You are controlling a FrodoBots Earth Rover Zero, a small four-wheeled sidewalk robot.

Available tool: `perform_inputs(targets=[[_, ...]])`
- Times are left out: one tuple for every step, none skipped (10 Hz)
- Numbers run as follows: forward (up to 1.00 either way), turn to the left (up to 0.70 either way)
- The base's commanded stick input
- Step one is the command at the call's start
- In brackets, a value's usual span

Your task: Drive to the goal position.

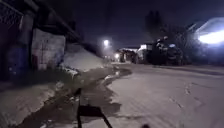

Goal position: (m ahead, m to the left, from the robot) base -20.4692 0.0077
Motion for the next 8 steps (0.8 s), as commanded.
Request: perform_inputs(targets=[[0.0,-0.7],[0.0,-0.7],[0.0,-0.7],[0.0,-0.7],[0.0,-0.7],[0.0,-0.7],[0.0,-0.7],[0.0,-0.7]])
